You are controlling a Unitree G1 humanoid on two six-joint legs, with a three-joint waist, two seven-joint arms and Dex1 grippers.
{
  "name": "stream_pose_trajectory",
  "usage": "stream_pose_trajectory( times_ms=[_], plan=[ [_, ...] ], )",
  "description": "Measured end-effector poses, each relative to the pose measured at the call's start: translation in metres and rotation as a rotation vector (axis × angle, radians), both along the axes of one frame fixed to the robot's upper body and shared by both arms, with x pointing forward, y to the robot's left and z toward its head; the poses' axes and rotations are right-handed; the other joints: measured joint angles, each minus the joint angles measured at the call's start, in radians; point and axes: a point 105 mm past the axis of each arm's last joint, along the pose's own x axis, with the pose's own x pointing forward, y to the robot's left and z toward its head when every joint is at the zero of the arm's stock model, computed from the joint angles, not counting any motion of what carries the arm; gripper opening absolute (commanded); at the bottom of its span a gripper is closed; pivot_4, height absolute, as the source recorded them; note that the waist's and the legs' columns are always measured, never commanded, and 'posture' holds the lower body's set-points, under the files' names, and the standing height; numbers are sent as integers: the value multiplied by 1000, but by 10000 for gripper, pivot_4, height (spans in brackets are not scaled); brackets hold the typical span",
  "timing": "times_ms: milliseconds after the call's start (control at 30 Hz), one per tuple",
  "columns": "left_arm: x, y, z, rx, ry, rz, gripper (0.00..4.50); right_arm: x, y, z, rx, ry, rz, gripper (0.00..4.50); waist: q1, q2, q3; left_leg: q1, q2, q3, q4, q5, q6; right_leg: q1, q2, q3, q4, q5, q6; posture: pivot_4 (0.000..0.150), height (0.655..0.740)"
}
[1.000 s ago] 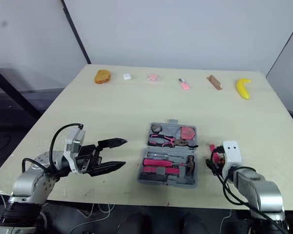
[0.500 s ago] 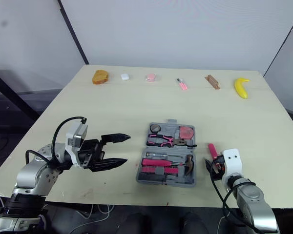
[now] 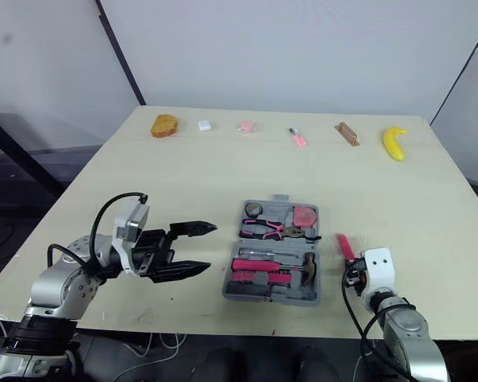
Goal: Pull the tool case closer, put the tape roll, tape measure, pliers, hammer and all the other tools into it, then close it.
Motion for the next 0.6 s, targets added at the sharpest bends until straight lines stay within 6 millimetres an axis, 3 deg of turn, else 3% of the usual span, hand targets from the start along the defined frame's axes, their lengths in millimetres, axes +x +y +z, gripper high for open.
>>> stream_pose_trajectory(
  times_ms=[233, 333, 433, 533, 600],
  plan=[
    [2, -1, 3, 0, -10, 3, 45000, 0, 1, 2, 1, 0, 26, 5185, 0, 0, 0, 0, 0, 0, 0, 0, 0, 0, 0, 0, 0, 0, 0, 1500, 7400],
    [6, -2, 2, 5, -50, 41, 45000, 2, 10, 24, -8, -31, 138, 4577, 0, 2, 1, 0, 0, 1, 0, 0, 0, 0, 0, 1, 0, 0, 0, 1500, 7400],
    [10, -1, 7, -52, -165, 80, 45000, 0, 54, 87, -4, -139, 451, 4538, -1, 3, 2, 0, 0, -1, 0, 0, 0, 0, 1, 0, 0, 0, 0, 1500, 7400],
    [7, 15, 6, -56, -93, 44, 45000, -9, 80, 111, -31, -119, 661, 4538, 2, 2, 2, 0, 0, -1, 0, 0, 0, 0, 1, -1, 1, 0, -1, 1500, 7400],
    [5, 25, 10, -61, -74, 30, 45000, -14, 88, 115, -50, -89, 735, 4538, 3, 2, 2, 0, 0, -1, 0, 0, 0, 0, 1, -1, 0, 0, -1, 1500, 7400]
  ],
)
